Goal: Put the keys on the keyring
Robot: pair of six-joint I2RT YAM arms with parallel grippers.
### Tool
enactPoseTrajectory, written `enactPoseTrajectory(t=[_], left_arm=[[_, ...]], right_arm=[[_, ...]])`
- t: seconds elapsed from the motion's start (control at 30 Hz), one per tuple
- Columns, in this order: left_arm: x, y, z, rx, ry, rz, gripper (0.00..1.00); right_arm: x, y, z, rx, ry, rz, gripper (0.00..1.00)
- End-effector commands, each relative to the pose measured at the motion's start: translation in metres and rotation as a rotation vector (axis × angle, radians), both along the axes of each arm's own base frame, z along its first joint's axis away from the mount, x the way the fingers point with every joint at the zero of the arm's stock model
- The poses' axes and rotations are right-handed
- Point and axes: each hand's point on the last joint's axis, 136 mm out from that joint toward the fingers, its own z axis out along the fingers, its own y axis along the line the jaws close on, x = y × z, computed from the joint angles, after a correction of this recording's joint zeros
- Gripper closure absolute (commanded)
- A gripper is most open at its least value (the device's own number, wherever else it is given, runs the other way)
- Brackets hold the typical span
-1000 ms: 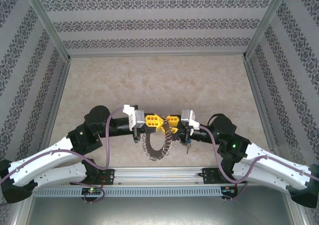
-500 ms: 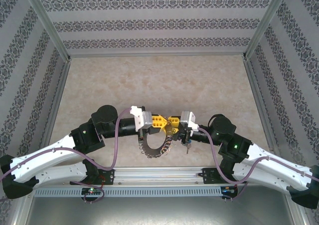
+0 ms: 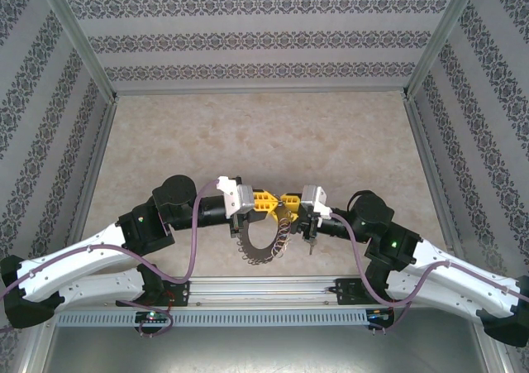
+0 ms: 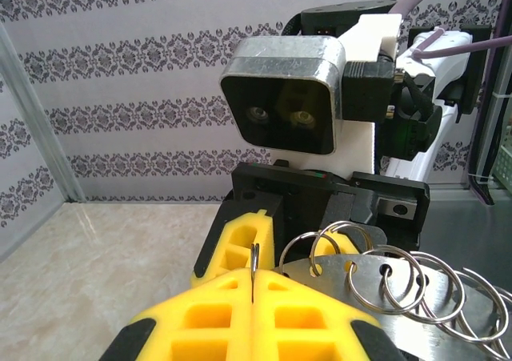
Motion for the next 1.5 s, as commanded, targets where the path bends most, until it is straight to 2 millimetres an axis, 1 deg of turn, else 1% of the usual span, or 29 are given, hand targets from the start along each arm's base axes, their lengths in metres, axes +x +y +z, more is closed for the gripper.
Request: enactPoseTrajectory(t=[0.0, 0.1, 0.23, 0.4, 0.5, 0.63, 0.77, 0.83, 0.97, 1.23, 1.47], left_arm=[[-0.001, -0.002, -0.030, 0.105, 0.037, 0.011, 1.00], [0.001, -0.002, -0.033, 0.110, 0.040, 0.028, 1.00], [0.004, 0.001, -0.035, 0.120, 0.039, 0.050, 1.00], [0.009, 0.000, -0.035, 0.127, 0.029, 0.076, 1.00], [0.012, 0.000, -0.035, 0.125, 0.025, 0.086, 1.00], [0.013, 0.001, -0.033, 0.118, 0.012, 0.097, 1.00], [0.012, 0.002, -0.031, 0.109, 0.005, 0.093, 1.00], [0.010, 0.003, -0.029, 0.099, 0.003, 0.086, 1.00], [0.008, 0.005, -0.029, 0.083, 0.002, 0.079, 1.00], [0.001, 0.011, -0.025, 0.025, 0.007, 0.050, 1.00], [-0.003, 0.015, -0.022, -0.011, 0.013, 0.031, 1.00]], right_arm=[[-0.006, -0.008, 0.056, 0.143, -0.100, -0.005, 0.76], [-0.005, -0.003, 0.056, 0.121, -0.104, -0.012, 0.77], [-0.004, 0.002, 0.052, 0.088, -0.128, -0.041, 0.77], [0.001, 0.003, 0.049, 0.051, -0.149, -0.084, 0.77], [0.008, -0.001, 0.045, 0.032, -0.152, -0.133, 0.73], [0.010, -0.007, 0.043, 0.033, -0.156, -0.161, 0.67], [0.015, -0.014, 0.038, 0.018, -0.153, -0.202, 0.60], [0.017, -0.016, 0.036, 0.012, -0.149, -0.216, 0.58], [0.017, -0.021, 0.034, 0.011, -0.139, -0.223, 0.57], [0.008, -0.029, 0.038, 0.068, -0.114, -0.174, 0.57], [0.013, -0.034, 0.036, 0.086, -0.078, -0.191, 0.58]])
